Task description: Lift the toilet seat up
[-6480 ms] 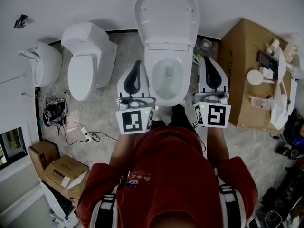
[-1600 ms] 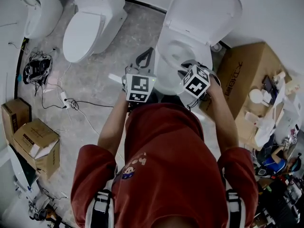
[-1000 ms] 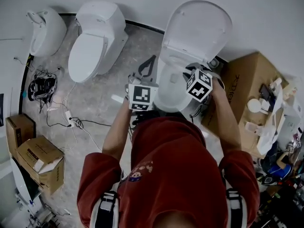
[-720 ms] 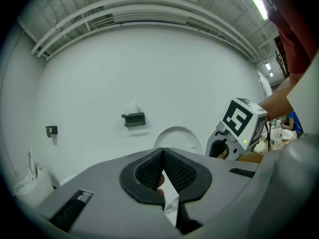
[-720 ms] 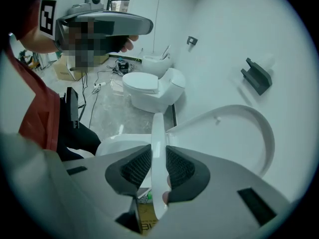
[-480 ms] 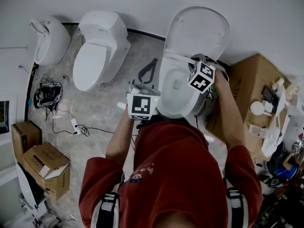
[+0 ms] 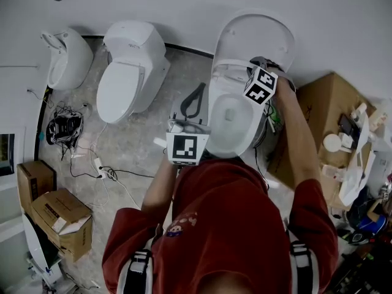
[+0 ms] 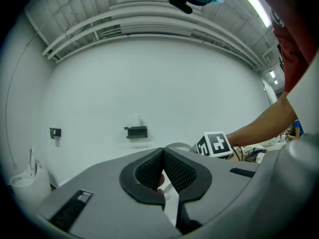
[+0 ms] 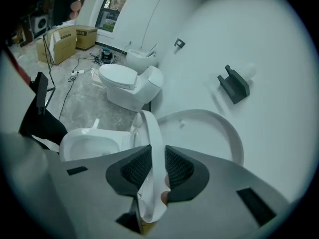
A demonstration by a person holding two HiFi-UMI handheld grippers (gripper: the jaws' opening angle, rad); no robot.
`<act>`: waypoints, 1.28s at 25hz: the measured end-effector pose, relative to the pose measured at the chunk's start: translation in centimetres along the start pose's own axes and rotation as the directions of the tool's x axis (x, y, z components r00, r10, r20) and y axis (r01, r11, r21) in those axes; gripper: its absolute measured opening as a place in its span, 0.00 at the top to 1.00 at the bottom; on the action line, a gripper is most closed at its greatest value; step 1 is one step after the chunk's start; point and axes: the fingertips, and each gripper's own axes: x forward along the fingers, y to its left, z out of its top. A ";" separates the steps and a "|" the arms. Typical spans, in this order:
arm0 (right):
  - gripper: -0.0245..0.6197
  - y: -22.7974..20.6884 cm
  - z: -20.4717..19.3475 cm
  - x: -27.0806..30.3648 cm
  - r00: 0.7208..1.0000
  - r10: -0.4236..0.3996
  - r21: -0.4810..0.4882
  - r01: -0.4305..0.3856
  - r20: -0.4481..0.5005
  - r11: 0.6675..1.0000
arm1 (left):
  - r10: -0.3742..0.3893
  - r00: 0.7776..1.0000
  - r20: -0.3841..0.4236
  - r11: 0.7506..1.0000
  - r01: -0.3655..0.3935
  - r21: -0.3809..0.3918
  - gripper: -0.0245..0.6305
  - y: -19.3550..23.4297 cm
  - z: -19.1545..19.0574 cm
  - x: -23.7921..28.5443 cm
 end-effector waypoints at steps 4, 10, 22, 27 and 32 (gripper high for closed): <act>0.84 -2.2 -0.3 1.3 0.999 -0.046 -0.022 0.045 -0.013 0.999 | 0.015 1.000 0.001 1.000 -0.015 -0.023 0.95 -0.2 0.0 -0.4; 0.85 -5.0 -0.8 3.3 0.987 -0.132 -0.136 0.119 -0.088 0.984 | 0.028 1.000 -0.004 0.999 -0.028 -0.028 0.95 -0.2 0.0 -1.0; 0.86 -9.9 -1.6 7.0 0.974 -0.175 -0.089 0.163 -0.142 0.983 | 0.066 0.998 -0.009 0.996 -0.067 -0.056 0.95 0.1 0.2 -2.0; 0.85 -11.2 -2.1 8.1 0.968 -0.208 -0.058 0.202 -0.142 0.978 | 0.075 0.997 -0.022 0.995 -0.076 -0.066 0.95 -0.1 0.2 -2.4; 0.85 -11.7 -2.4 8.6 0.966 -0.218 -0.039 0.215 -0.137 0.976 | 0.098 0.995 -0.030 0.993 -0.100 -0.068 0.95 0.3 0.5 -3.1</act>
